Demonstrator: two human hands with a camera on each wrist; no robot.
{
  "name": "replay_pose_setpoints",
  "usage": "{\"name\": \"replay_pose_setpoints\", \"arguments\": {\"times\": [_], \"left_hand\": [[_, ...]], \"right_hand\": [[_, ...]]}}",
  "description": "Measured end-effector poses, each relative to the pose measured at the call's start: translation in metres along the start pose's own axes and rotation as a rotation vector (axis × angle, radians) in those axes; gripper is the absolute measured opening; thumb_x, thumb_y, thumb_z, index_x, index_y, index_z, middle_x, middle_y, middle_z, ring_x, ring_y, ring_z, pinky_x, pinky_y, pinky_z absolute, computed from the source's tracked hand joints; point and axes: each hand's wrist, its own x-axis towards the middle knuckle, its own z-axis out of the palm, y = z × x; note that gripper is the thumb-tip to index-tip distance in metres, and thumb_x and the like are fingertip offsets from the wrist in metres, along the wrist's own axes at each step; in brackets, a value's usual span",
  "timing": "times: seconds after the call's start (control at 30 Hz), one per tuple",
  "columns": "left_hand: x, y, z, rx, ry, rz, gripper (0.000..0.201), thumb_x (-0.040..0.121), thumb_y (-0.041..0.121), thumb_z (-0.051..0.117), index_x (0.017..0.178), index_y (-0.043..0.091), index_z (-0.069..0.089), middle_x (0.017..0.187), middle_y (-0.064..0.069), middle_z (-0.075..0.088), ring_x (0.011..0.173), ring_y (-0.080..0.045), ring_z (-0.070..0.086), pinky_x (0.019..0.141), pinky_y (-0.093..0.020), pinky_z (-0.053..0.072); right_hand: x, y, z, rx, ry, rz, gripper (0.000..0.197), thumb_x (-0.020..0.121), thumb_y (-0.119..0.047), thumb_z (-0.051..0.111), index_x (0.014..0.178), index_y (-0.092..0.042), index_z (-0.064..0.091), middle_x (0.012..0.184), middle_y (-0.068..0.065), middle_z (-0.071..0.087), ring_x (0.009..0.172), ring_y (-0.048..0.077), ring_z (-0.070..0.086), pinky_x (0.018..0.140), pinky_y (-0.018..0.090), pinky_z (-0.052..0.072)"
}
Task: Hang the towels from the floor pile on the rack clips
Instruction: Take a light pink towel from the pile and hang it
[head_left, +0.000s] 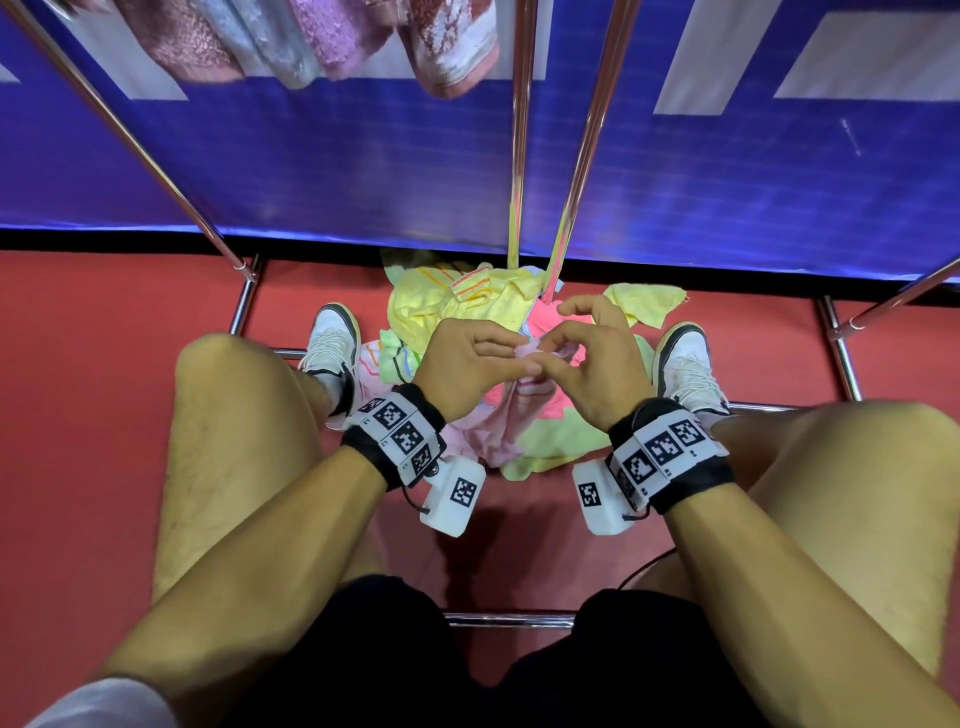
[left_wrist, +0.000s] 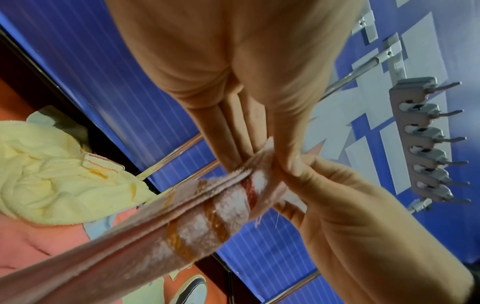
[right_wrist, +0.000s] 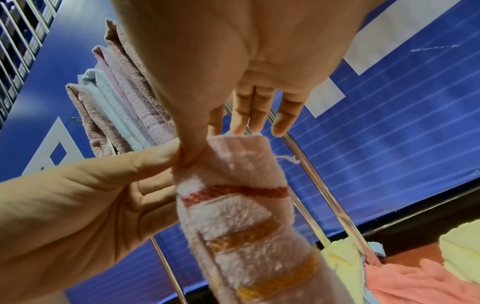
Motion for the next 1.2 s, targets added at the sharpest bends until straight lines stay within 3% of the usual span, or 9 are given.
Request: {"name": "replay_pose_setpoints", "arguments": {"times": [0.2, 0.33, 0.43, 0.53, 0.67, 0.87, 0.97, 1.03, 1.2], "left_hand": [[0.006, 0.003, -0.012, 0.034, 0.009, 0.028, 0.019, 0.071, -0.004, 0.082, 0.08, 0.011, 0.074, 0.068, -0.001, 0.074, 0.063, -0.014, 0.069, 0.068, -0.032, 0.06], [0.009, 0.004, -0.02, 0.036, 0.013, 0.052, 0.019, 0.075, -0.005, 0.078, 0.083, 0.011, 0.073, 0.067, 0.002, 0.073, 0.066, -0.014, 0.067, 0.07, -0.035, 0.06], [0.007, 0.003, -0.018, 0.054, -0.025, 0.049, 0.024, 0.076, -0.009, 0.076, 0.086, 0.012, 0.073, 0.066, 0.006, 0.073, 0.064, -0.007, 0.067, 0.068, -0.025, 0.057], [0.008, 0.002, -0.018, 0.067, 0.035, 0.087, 0.026, 0.078, -0.007, 0.076, 0.083, 0.018, 0.072, 0.064, 0.011, 0.071, 0.062, -0.002, 0.063, 0.067, -0.021, 0.054], [0.013, 0.002, -0.021, 0.031, 0.127, 0.148, 0.026, 0.08, -0.005, 0.075, 0.084, 0.02, 0.071, 0.069, 0.015, 0.069, 0.067, 0.0, 0.061, 0.071, -0.017, 0.052], [0.017, -0.001, -0.025, 0.004, 0.155, 0.192, 0.022, 0.082, 0.0, 0.074, 0.086, 0.021, 0.071, 0.084, 0.01, 0.07, 0.081, -0.01, 0.062, 0.081, -0.023, 0.052], [0.016, 0.0, -0.022, -0.021, 0.136, 0.188, 0.021, 0.082, -0.001, 0.073, 0.088, 0.018, 0.07, 0.086, 0.004, 0.069, 0.083, -0.014, 0.062, 0.079, -0.023, 0.052], [0.015, 0.002, -0.021, -0.048, 0.145, 0.192, 0.019, 0.081, 0.003, 0.073, 0.089, 0.02, 0.069, 0.085, 0.008, 0.07, 0.083, -0.012, 0.063, 0.078, -0.023, 0.052], [0.016, 0.008, -0.022, -0.164, 0.201, 0.156, 0.016, 0.086, 0.002, 0.069, 0.095, 0.015, 0.068, 0.099, -0.01, 0.069, 0.089, -0.021, 0.064, 0.073, -0.028, 0.055]], "right_hand": [[-0.001, 0.0, -0.005, -0.043, -0.071, 0.004, 0.018, 0.081, -0.027, 0.076, 0.09, -0.012, 0.073, 0.131, 0.01, 0.052, 0.128, 0.025, 0.043, 0.106, 0.037, 0.036], [-0.002, 0.004, -0.012, -0.14, -0.241, 0.042, 0.042, 0.076, -0.032, 0.058, 0.109, -0.011, 0.072, 0.14, 0.01, 0.048, 0.135, 0.028, 0.036, 0.111, 0.036, 0.028], [-0.001, 0.003, -0.011, -0.222, -0.244, 0.007, 0.026, 0.082, -0.021, 0.059, 0.102, -0.012, 0.073, 0.119, 0.007, 0.064, 0.116, 0.029, 0.053, 0.093, 0.033, 0.044], [0.0, -0.002, -0.011, -0.173, -0.034, -0.108, 0.018, 0.081, -0.018, 0.058, 0.088, -0.01, 0.073, 0.09, 0.003, 0.07, 0.084, 0.026, 0.061, 0.07, 0.025, 0.039], [0.0, -0.003, -0.011, -0.104, 0.137, -0.214, 0.009, 0.081, -0.009, 0.07, 0.089, -0.009, 0.068, 0.082, 0.001, 0.063, 0.071, 0.015, 0.05, 0.068, 0.025, 0.041], [0.002, -0.005, -0.007, 0.282, 0.097, 0.004, 0.045, 0.079, -0.004, 0.073, 0.116, -0.015, 0.05, 0.074, 0.0, 0.057, 0.065, 0.016, 0.054, 0.061, 0.024, 0.045], [0.005, -0.007, -0.008, 0.336, 0.041, 0.057, 0.024, 0.077, -0.007, 0.079, 0.094, -0.015, 0.065, 0.075, 0.004, 0.061, 0.064, 0.018, 0.052, 0.062, 0.03, 0.045], [0.006, -0.011, -0.008, 0.416, 0.036, 0.076, 0.017, 0.08, -0.011, 0.078, 0.077, -0.016, 0.062, 0.075, 0.005, 0.06, 0.067, 0.011, 0.051, 0.062, 0.024, 0.045], [0.014, -0.022, -0.003, 0.564, 0.032, 0.095, 0.019, 0.089, -0.012, 0.068, 0.08, -0.011, 0.051, 0.067, -0.009, 0.054, 0.06, 0.002, 0.05, 0.058, 0.016, 0.041]]}}
